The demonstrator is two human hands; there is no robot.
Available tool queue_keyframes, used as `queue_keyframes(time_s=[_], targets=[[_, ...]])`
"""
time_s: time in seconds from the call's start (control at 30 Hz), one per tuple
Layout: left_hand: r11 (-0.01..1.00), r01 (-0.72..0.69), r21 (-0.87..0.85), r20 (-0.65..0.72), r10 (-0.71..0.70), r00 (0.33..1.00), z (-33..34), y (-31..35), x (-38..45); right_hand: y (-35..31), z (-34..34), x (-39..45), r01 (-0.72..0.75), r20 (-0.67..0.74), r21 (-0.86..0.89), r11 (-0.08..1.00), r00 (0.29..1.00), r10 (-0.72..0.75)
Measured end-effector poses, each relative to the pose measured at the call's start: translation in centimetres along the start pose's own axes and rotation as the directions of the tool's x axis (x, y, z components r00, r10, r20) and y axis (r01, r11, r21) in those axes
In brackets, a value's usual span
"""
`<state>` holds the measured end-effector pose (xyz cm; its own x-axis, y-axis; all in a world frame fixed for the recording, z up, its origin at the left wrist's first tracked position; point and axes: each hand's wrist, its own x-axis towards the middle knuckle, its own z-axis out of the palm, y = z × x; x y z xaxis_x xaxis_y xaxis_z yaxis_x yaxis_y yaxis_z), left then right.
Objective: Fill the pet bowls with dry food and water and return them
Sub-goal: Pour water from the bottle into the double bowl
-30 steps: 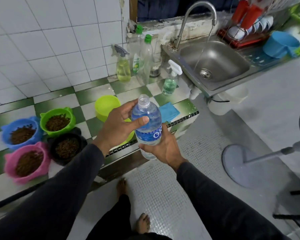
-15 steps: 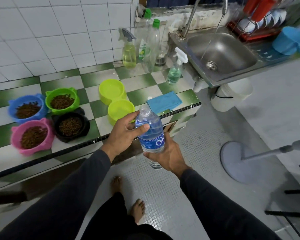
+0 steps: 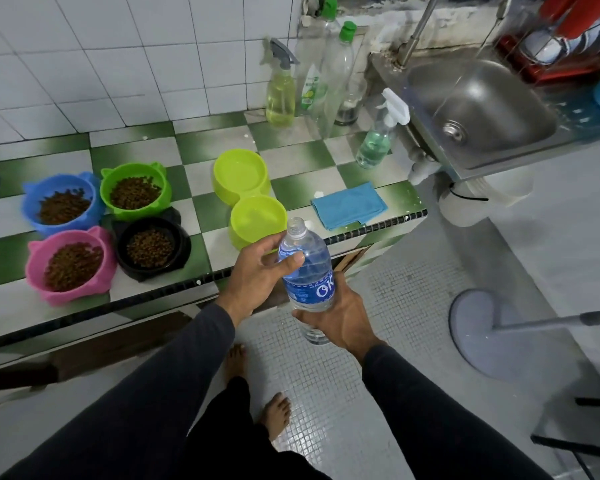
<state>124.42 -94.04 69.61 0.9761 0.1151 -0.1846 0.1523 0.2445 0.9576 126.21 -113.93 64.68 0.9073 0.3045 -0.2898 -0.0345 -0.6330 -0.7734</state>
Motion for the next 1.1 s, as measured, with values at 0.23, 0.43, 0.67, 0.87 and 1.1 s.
queue_keyframes(time_s=[0.23,0.43,0.67,0.87,1.1], targets=[[0.998,0.054,-0.028,-0.059,-0.056,0.997,-2.0,-2.4,2.2,0.4,1.4,2.7,-0.049,0.036,-0.028,0.998,0.998,0.050],[0.992,0.122,-0.026,-0.093,-0.124,0.988,-3.0,-3.4,3.6,0.5,2.0,4.4,-0.083,0.075,-0.091,0.992,0.993,0.090],[0.982,0.160,-0.099,-0.117,-0.171,0.978,-3.1,-3.9,4.2,1.0,2.0,5.1,-0.089,0.103,-0.122,0.989,0.989,0.102],[0.967,0.206,-0.147,-0.123,-0.225,0.967,-3.1,-4.7,4.2,1.6,2.0,5.3,-0.108,0.133,-0.167,0.980,0.982,0.131],[0.954,0.226,-0.199,-0.150,-0.257,0.955,-3.2,-5.4,4.3,1.9,2.3,5.7,-0.132,0.156,-0.221,0.966,0.973,0.168]])
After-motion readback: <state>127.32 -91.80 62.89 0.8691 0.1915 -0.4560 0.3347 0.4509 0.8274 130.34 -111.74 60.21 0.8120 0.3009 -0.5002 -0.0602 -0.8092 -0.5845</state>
